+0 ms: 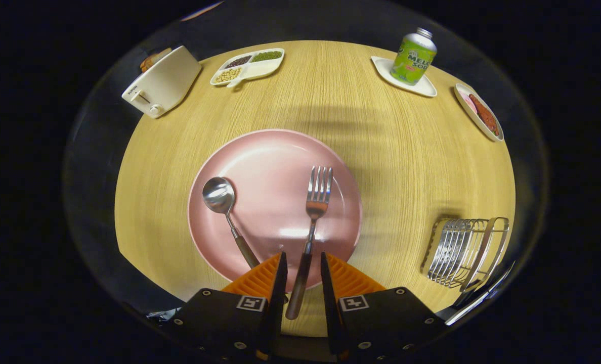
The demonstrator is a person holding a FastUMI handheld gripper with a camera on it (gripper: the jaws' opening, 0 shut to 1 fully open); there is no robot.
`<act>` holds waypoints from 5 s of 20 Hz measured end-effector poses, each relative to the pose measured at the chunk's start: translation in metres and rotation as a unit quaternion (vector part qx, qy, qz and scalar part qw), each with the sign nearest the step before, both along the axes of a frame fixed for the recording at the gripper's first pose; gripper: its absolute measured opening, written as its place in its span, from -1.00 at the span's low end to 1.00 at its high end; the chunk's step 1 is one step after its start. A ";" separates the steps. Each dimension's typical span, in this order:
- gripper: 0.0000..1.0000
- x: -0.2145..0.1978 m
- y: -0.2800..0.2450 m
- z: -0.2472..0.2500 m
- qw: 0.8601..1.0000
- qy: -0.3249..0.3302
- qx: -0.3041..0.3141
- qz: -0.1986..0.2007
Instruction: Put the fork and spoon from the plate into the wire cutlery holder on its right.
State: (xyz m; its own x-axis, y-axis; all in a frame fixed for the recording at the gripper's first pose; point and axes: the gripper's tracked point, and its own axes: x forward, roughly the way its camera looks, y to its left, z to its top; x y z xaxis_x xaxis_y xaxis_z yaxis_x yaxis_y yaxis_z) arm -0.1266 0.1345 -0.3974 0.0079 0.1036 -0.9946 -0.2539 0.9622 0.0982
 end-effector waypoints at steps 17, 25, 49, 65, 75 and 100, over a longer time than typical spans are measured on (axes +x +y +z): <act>-0.90 0.021 0.000 0.014 0.998 -0.050 0.021 -0.004; -0.90 0.033 -0.027 0.063 0.995 -0.094 0.036 -0.015; -0.90 0.001 -0.214 0.124 0.999 -0.025 -0.042 -0.008; -0.89 -0.009 -0.237 0.098 0.975 0.188 -0.080 0.084; -0.79 0.018 -0.224 0.085 0.976 0.192 -0.067 0.073; 0.36 0.113 -0.124 0.189 0.945 -0.315 0.079 -0.039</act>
State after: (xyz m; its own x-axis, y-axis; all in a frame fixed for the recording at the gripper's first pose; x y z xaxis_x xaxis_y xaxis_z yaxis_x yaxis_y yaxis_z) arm -0.0132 0.0102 -0.2086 0.6067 0.2246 -0.7625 -0.2385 0.9665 0.0950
